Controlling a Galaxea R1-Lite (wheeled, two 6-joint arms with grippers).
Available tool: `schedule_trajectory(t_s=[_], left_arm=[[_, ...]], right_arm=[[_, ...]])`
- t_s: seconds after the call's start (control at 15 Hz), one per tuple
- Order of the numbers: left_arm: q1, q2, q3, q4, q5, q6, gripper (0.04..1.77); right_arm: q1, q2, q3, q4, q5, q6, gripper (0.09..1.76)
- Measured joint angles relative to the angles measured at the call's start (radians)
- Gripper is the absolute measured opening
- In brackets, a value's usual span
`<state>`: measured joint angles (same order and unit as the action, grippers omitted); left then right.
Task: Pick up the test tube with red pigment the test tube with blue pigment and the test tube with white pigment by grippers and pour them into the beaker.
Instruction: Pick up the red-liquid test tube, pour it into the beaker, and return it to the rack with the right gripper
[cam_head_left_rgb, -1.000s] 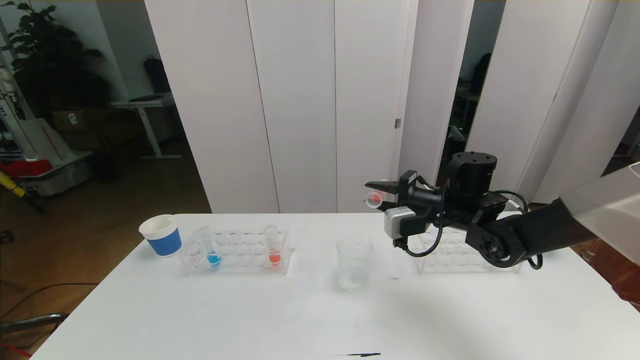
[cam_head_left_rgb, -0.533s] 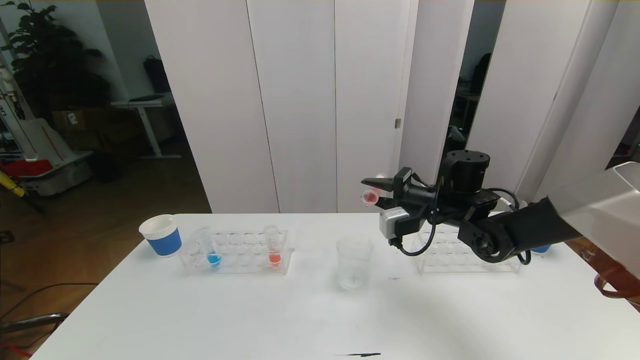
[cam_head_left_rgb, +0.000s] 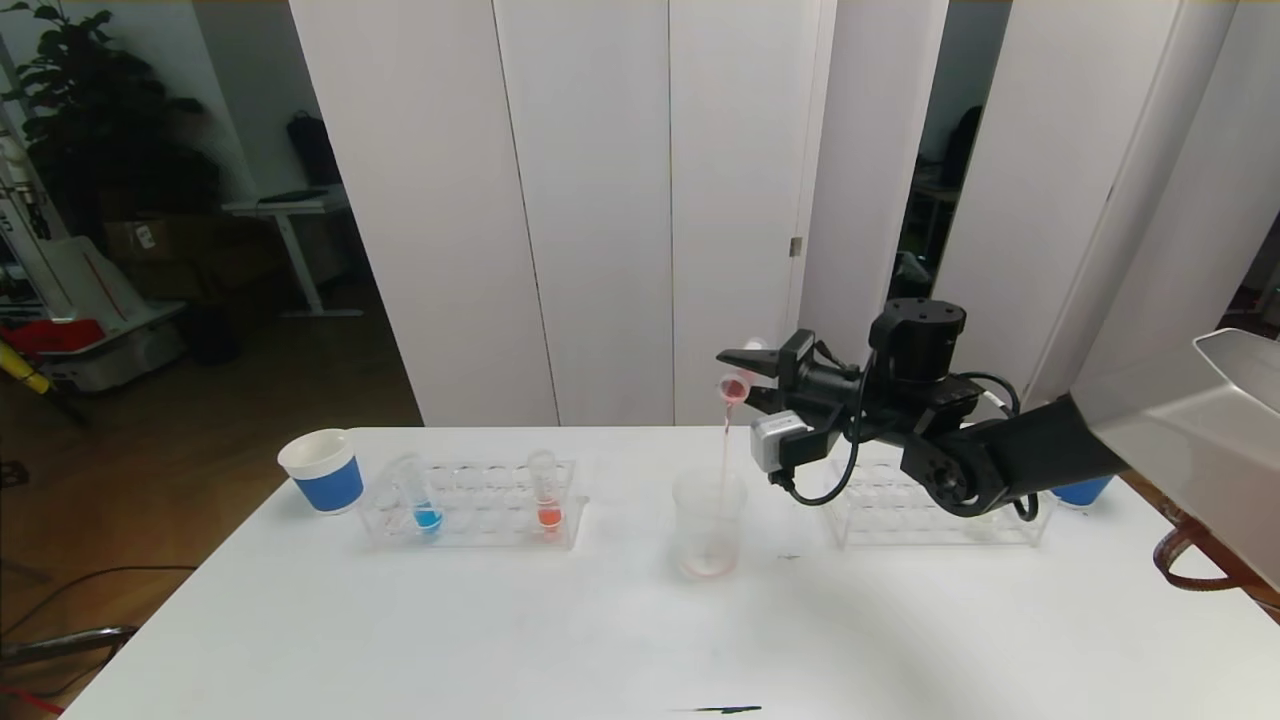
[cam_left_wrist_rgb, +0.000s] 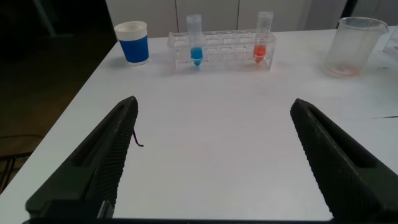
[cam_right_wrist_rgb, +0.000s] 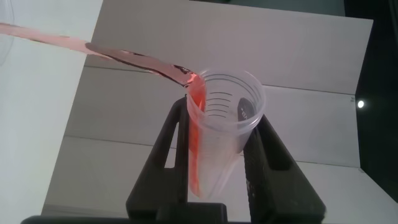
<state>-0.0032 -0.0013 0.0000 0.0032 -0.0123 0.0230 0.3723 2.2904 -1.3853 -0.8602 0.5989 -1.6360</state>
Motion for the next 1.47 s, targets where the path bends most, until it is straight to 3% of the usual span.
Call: schedule_trajectory(t_s=[0.67,1.47], left_arm=[[0.0,0.0,0.0,0.0,0.0,0.0,1.75],[0.0,0.0,0.0,0.0,0.0,0.0,1.75]], right_arm=[[0.0,0.035,-0.096,-0.018,-0.003,-0.13,0.58],[0.003,0.042,-0.142,-0.028,0.023,-0.196,0.58]])
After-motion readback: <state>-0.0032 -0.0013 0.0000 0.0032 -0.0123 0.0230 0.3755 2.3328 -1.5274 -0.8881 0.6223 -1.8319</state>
